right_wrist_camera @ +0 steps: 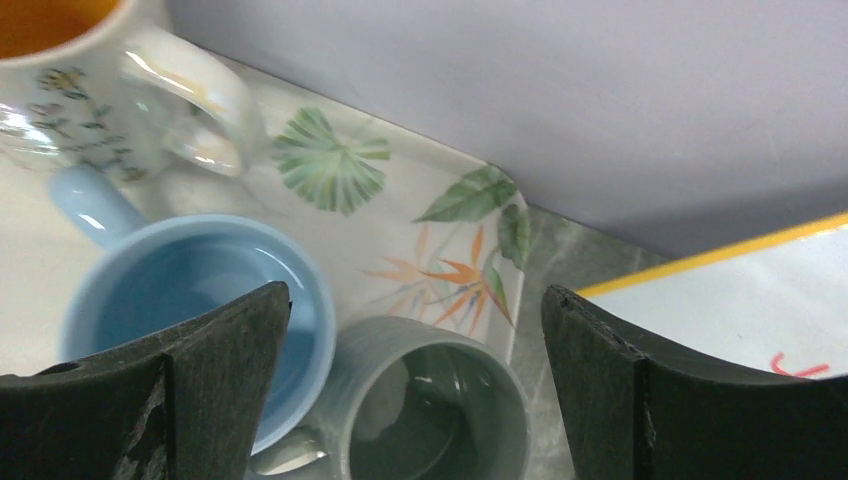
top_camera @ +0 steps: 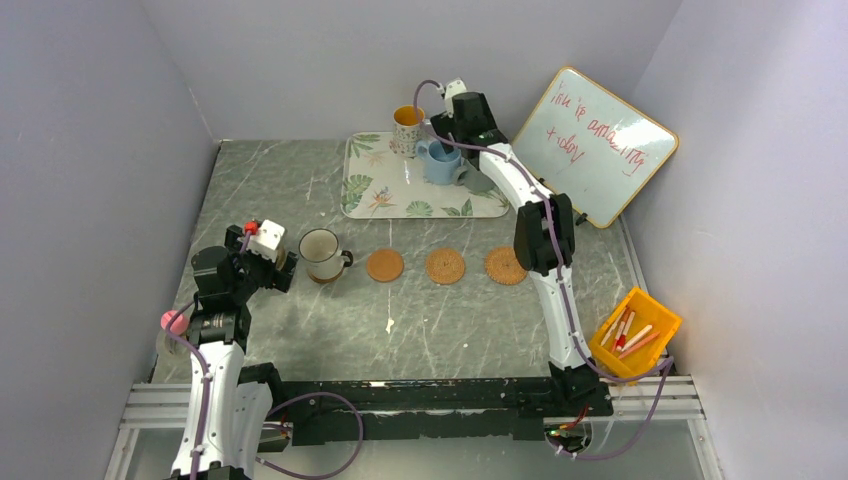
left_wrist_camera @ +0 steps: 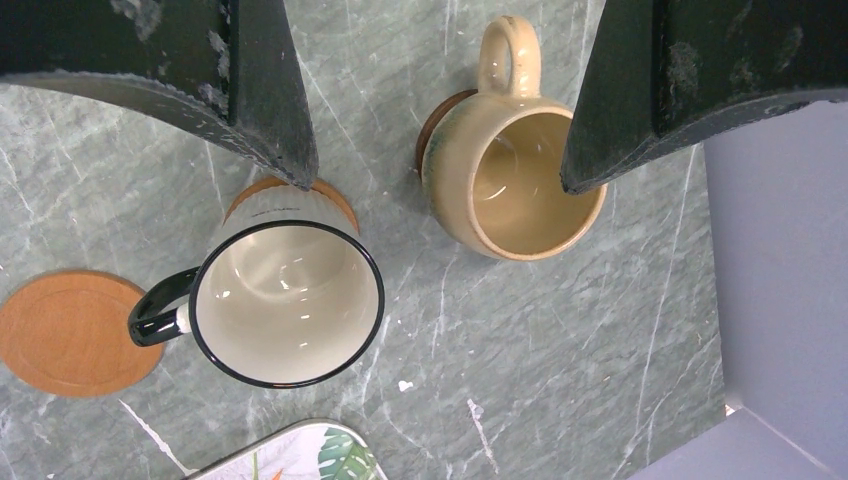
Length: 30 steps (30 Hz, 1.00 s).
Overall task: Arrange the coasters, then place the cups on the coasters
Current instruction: Move the cup to the tray.
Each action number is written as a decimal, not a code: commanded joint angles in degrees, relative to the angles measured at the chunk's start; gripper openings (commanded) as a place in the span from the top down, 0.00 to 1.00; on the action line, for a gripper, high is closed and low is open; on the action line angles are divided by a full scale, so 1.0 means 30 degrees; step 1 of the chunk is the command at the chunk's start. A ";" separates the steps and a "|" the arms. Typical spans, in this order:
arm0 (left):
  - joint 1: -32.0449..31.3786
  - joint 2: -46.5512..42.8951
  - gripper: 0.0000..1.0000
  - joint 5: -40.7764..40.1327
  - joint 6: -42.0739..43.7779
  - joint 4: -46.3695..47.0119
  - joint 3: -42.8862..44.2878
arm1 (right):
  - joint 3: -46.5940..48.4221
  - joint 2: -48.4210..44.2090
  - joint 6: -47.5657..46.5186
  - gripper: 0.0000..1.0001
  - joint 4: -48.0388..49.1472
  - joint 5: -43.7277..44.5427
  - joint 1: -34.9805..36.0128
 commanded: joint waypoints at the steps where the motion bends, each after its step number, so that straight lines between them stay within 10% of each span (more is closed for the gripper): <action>1: 0.0048 -0.0084 0.04 0.0424 0.0256 0.0348 0.0162 | 0.0445 -0.1696 0.0714 0.00 0.0507 -0.3147 -0.0024; 30: 0.0047 -0.0421 0.04 0.0570 0.0597 0.0294 -0.0042 | 0.9206 0.5389 -0.1832 0.00 0.1896 -0.7152 0.2523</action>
